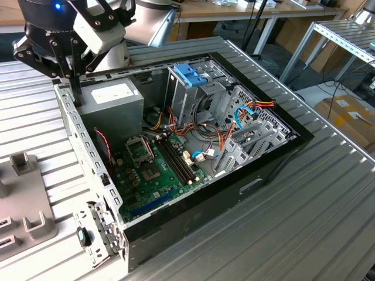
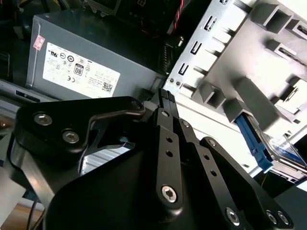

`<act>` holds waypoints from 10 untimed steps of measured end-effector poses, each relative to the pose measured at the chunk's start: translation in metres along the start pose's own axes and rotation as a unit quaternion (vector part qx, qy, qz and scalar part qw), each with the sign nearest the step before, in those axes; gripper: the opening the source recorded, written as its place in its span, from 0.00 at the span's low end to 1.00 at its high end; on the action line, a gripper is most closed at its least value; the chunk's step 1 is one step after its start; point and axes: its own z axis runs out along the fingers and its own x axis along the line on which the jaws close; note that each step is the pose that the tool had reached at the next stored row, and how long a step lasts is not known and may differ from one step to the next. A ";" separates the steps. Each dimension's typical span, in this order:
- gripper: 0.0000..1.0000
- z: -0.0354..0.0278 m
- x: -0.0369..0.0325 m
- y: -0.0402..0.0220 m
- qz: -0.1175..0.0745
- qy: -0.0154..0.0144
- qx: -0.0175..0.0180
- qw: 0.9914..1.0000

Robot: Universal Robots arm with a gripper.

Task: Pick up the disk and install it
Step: 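Reach for the disk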

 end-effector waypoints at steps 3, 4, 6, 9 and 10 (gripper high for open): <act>0.11 -0.0001 0.0060 -0.0004 0.000 0.000 0.000 1.000; 0.11 -0.0001 0.0071 -0.0005 0.000 0.000 0.000 1.000; 0.11 -0.0002 0.0113 -0.0008 0.000 0.000 0.000 1.000; 0.11 -0.0003 0.0163 -0.0012 0.000 0.000 0.000 1.000; 0.11 -0.0004 0.0180 -0.0014 0.000 0.000 0.000 1.000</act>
